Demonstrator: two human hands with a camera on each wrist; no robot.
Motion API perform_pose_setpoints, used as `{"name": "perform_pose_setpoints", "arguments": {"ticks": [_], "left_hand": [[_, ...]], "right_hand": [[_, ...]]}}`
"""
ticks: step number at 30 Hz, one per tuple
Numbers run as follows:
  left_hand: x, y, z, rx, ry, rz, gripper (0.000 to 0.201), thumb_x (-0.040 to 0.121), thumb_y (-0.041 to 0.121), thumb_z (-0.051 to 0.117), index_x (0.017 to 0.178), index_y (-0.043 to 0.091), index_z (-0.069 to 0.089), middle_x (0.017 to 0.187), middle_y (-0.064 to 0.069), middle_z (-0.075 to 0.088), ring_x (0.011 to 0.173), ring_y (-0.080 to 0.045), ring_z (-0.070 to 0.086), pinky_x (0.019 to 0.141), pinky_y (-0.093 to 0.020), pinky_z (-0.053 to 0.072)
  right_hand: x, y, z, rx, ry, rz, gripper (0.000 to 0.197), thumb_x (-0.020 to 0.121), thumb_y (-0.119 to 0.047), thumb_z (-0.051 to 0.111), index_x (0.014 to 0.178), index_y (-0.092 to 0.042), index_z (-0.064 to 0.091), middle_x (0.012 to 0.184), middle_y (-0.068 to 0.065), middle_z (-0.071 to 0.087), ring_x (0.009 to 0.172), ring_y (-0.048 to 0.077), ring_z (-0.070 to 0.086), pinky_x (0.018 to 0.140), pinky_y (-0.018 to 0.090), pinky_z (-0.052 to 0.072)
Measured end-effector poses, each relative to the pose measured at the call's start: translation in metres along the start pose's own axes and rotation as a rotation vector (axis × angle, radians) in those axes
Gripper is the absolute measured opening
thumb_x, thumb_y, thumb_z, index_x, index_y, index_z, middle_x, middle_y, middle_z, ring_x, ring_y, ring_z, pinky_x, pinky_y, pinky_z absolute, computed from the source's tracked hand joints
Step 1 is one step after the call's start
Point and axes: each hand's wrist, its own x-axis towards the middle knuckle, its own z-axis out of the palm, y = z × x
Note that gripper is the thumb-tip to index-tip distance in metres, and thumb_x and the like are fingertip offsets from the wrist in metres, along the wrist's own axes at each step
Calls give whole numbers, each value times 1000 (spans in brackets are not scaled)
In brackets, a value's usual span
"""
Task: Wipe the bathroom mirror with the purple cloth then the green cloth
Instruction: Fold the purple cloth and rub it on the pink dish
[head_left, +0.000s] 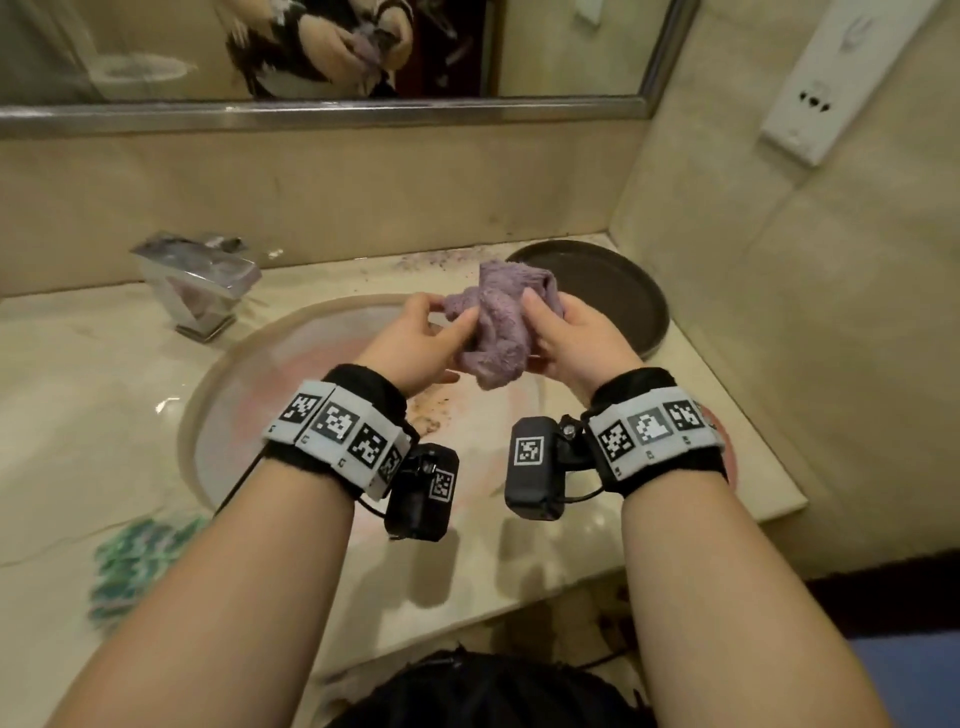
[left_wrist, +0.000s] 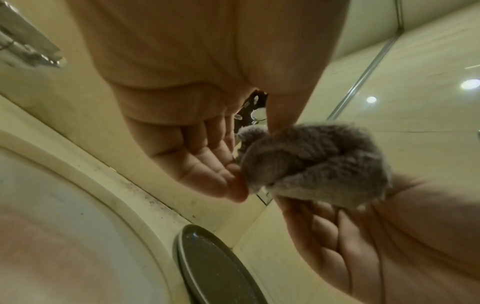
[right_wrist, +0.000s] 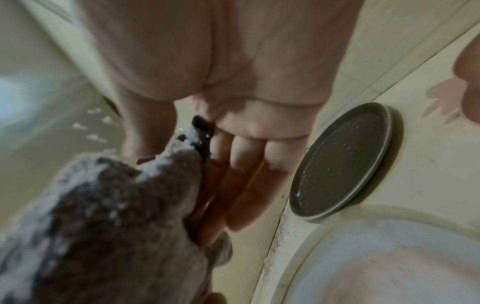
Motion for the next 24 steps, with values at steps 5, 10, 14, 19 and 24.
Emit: {"name": "perform_pose_setpoints", "arguments": {"ticks": [5, 10, 14, 19, 24], "left_hand": [[5, 6, 15, -55, -19, 20, 48, 87, 14, 65, 128, 12, 40, 89, -3, 57, 89, -21, 63, 81, -35, 55], [4, 6, 21, 249, 65, 140, 25, 86, 23, 66, 107, 22, 51, 117, -3, 44, 98, -14, 55, 89, -34, 50], [2, 14, 25, 289, -45, 224, 23, 92, 37, 54, 105, 20, 59, 91, 10, 60, 75, 3, 55, 69, -8, 46], [8, 12, 30, 286, -81, 204, 35, 80, 20, 73, 109, 19, 52, 104, 1, 59, 91, -11, 57, 74, -12, 45], [7, 17, 37, 277, -151, 210, 70, 78, 11, 74, 137, 19, 38, 115, 4, 50, 99, -14, 57, 80, -21, 49]], "right_hand": [[-4, 12, -23, 255, -59, 69, 36, 90, -4, 54, 126, -2, 51, 119, 17, 62, 102, 25, 63, 84, 34, 53], [2, 16, -34, 421, 63, 58, 40, 94, -3, 49, 133, -7, 43, 126, 17, 58, 107, 29, 61, 84, 39, 53], [5, 17, -33, 473, 58, 22, 42, 95, -8, 49, 136, -6, 41, 126, 18, 58, 110, 29, 61, 89, 41, 53], [4, 20, -34, 571, 26, 23, 46, 90, 6, 51, 135, 0, 41, 125, 22, 57, 103, 30, 63, 79, 33, 57], [-5, 26, -42, 699, 0, 38, 41, 92, 7, 45, 132, 2, 42, 117, 18, 60, 98, 25, 63, 83, 32, 55]]}}
